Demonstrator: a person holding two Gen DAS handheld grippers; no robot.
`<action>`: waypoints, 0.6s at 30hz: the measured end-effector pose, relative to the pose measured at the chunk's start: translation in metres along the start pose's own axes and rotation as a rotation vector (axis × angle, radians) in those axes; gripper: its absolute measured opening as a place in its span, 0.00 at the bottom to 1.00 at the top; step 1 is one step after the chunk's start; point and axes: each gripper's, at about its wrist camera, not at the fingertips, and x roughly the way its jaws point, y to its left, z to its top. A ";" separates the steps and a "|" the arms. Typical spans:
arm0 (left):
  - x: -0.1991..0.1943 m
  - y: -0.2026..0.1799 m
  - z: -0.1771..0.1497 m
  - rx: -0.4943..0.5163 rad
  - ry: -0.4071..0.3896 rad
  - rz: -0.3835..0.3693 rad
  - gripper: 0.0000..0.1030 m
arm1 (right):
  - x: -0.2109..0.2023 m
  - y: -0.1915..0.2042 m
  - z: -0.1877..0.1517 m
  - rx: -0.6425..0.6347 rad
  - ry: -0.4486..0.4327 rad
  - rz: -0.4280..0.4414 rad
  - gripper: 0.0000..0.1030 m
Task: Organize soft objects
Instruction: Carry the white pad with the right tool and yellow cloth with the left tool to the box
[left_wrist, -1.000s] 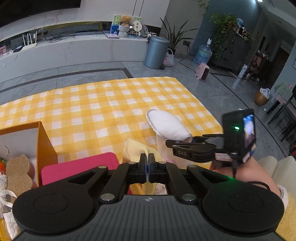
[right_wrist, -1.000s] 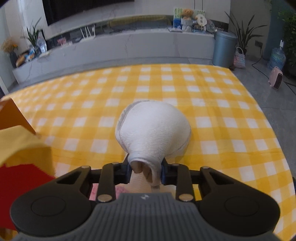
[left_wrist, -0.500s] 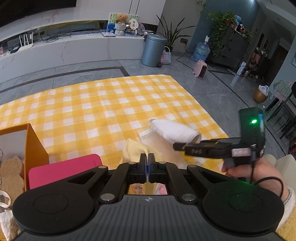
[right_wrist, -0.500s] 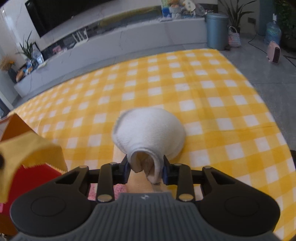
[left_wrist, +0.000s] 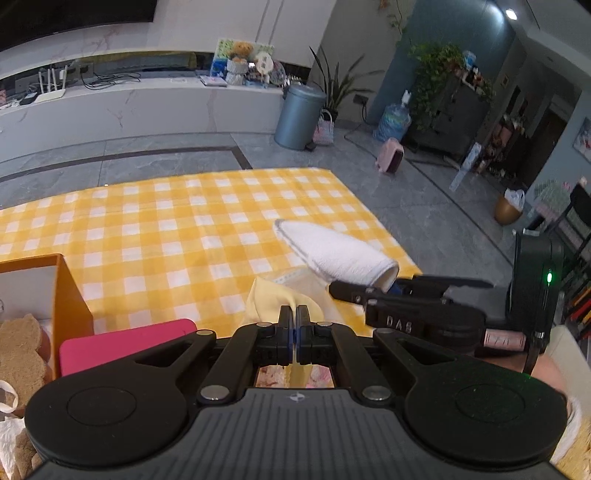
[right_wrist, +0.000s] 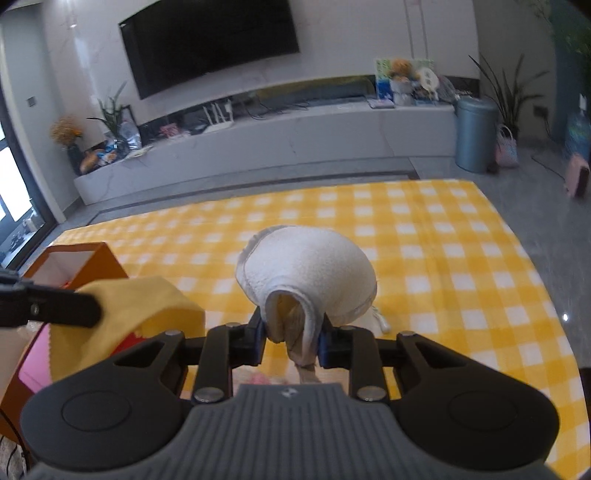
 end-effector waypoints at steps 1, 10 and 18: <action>-0.005 0.000 0.001 -0.005 -0.016 -0.001 0.01 | -0.002 0.003 0.001 -0.003 -0.005 0.014 0.23; -0.076 0.015 -0.004 -0.028 -0.192 0.054 0.01 | -0.027 0.039 0.007 -0.050 -0.064 0.106 0.22; -0.133 0.060 -0.040 -0.126 -0.337 0.178 0.01 | -0.058 0.101 0.008 -0.131 -0.111 0.205 0.22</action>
